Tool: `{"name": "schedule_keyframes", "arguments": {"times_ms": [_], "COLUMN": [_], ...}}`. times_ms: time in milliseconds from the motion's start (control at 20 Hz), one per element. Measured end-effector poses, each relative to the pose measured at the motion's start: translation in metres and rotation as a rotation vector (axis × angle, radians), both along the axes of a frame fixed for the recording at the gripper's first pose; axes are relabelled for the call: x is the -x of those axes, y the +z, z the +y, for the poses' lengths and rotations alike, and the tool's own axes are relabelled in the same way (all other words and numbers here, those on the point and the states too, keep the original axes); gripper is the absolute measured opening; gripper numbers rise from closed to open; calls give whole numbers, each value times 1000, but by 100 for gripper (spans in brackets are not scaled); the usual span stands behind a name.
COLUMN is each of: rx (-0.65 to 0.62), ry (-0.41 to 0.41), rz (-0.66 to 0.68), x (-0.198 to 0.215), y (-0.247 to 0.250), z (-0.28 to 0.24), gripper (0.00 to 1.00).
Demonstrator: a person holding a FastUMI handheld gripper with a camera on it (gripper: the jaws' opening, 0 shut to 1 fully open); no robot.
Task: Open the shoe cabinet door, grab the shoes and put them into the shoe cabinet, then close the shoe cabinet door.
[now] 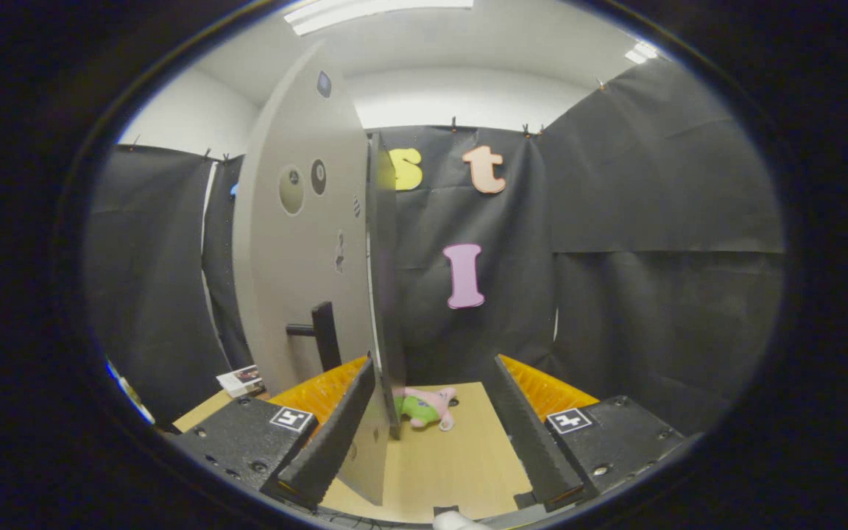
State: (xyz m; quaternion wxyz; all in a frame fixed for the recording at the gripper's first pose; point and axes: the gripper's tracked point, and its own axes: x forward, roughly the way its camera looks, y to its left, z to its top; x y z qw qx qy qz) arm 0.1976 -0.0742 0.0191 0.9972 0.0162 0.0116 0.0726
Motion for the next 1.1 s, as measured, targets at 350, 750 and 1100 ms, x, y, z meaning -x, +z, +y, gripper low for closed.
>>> {"name": "schedule_keyframes", "arguments": {"times_ms": [350,750,1100], "rx": [9,65,84], "ry": [245,276,278], "rz": [23,20,22], "x": [-24,-11,-25], "y": [-4,-7,-17], "z": [32,106,220], "gripper": [97,95,95]}}
